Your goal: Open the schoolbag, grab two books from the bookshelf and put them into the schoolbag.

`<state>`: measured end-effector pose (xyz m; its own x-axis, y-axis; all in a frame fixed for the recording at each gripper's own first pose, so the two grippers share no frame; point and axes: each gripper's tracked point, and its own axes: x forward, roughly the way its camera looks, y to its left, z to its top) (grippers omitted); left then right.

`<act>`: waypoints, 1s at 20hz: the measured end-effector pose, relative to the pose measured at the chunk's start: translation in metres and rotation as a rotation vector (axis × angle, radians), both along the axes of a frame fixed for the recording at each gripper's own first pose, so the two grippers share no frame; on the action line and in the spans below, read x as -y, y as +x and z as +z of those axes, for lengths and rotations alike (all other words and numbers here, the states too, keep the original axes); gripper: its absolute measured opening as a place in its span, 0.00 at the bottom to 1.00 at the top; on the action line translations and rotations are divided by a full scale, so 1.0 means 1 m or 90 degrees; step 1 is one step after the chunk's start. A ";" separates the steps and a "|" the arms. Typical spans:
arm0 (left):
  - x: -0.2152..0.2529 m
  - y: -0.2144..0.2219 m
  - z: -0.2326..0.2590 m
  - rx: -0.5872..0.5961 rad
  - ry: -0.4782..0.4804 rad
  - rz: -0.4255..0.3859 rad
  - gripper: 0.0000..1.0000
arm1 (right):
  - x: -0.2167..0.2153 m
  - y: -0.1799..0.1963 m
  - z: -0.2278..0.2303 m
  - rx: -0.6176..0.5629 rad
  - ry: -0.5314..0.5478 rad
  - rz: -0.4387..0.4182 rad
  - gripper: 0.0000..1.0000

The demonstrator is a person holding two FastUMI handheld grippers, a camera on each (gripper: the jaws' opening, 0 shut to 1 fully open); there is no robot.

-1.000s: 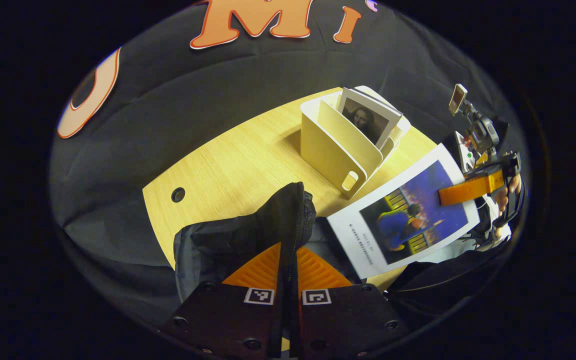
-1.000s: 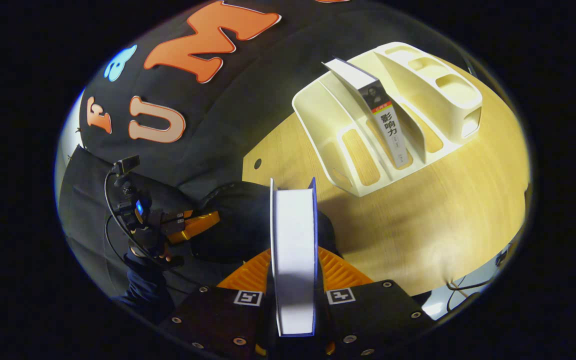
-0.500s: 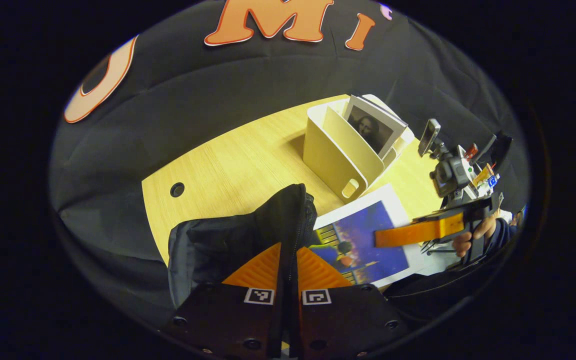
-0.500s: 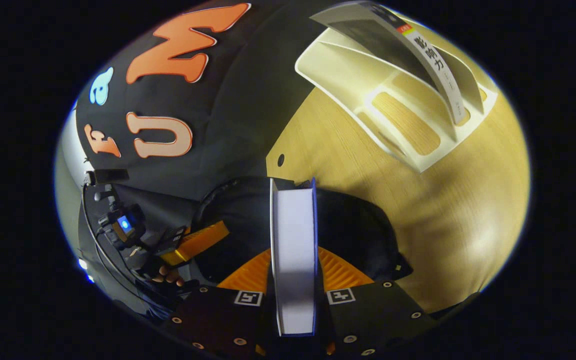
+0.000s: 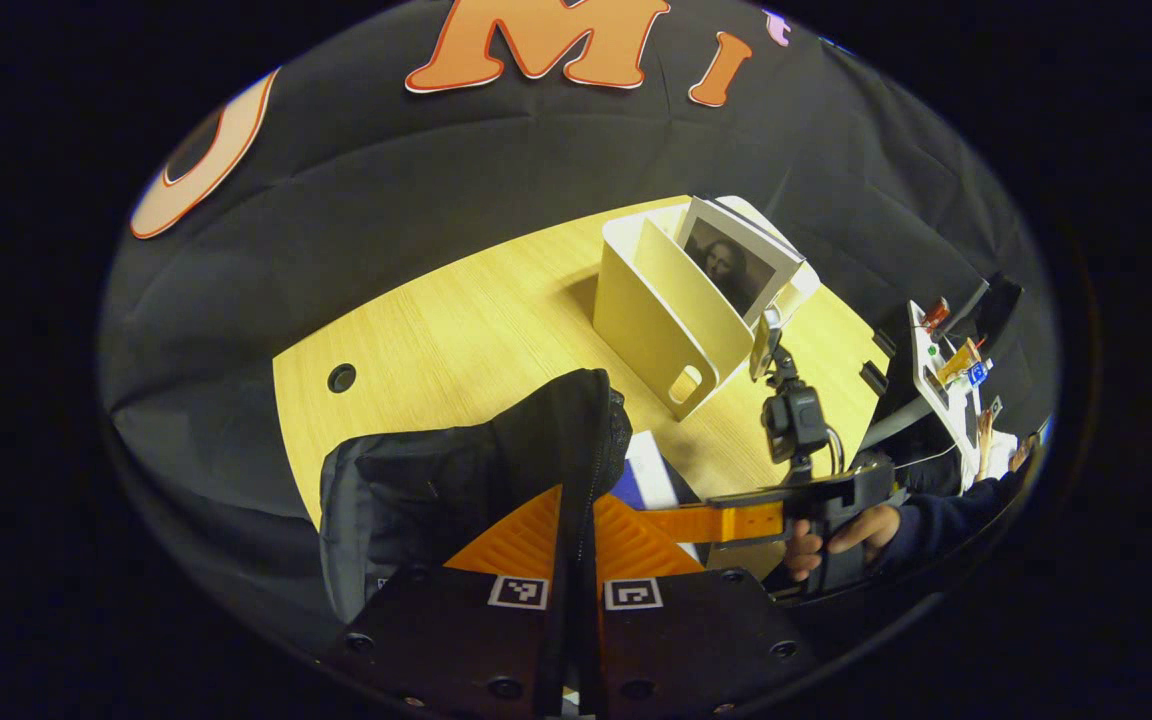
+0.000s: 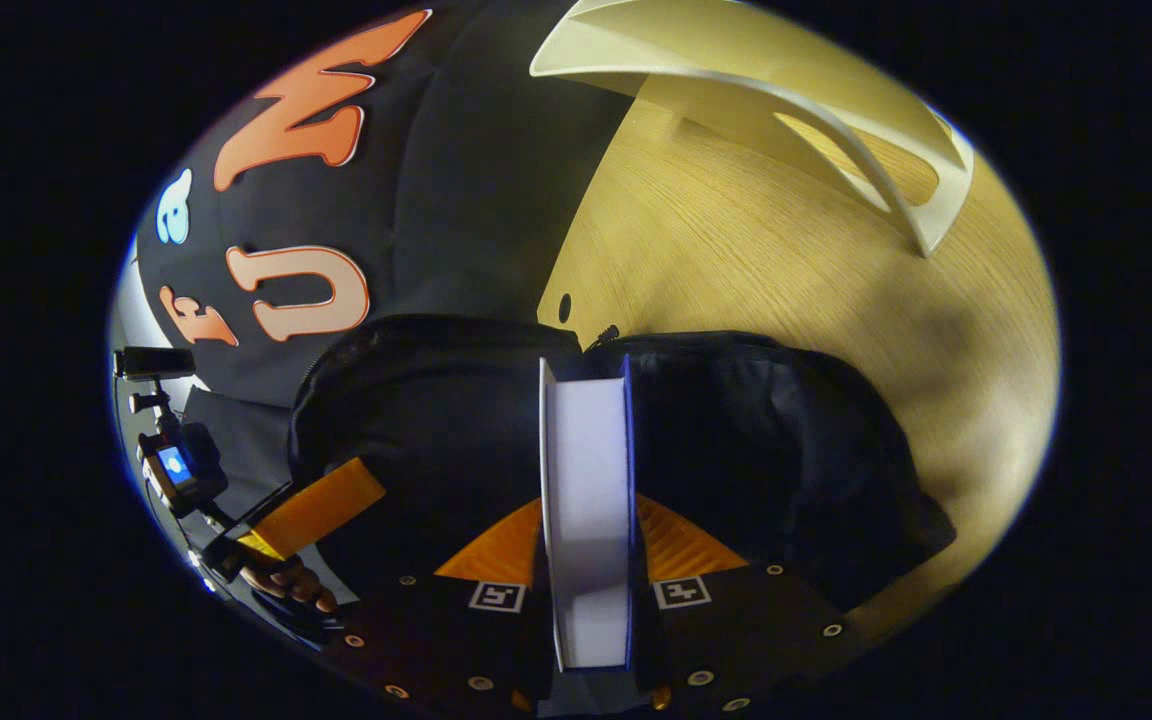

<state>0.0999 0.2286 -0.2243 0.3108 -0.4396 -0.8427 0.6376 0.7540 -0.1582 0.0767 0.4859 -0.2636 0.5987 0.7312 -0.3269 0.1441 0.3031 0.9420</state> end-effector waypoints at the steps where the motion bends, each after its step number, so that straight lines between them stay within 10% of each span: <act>1: 0.002 -0.003 -0.001 -0.003 -0.003 0.000 0.07 | -0.006 0.004 -0.002 -0.001 0.002 -0.006 0.32; 7: -0.001 0.004 -0.005 -0.007 0.011 0.012 0.07 | -0.006 -0.003 -0.022 -0.040 -0.086 0.027 0.43; 11: -0.001 0.007 -0.011 -0.010 0.016 0.038 0.07 | 0.025 -0.029 -0.030 -0.052 -0.195 0.099 0.96; 20: 0.004 -0.002 -0.028 -0.018 0.035 0.059 0.07 | 0.156 -0.045 0.023 -0.005 -0.396 0.168 0.98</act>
<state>0.0978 0.2246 -0.2519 0.3230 -0.3630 -0.8740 0.5606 0.8174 -0.1323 0.0319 0.3301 -0.2401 0.4212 0.5272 -0.7380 -0.0026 0.8144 0.5803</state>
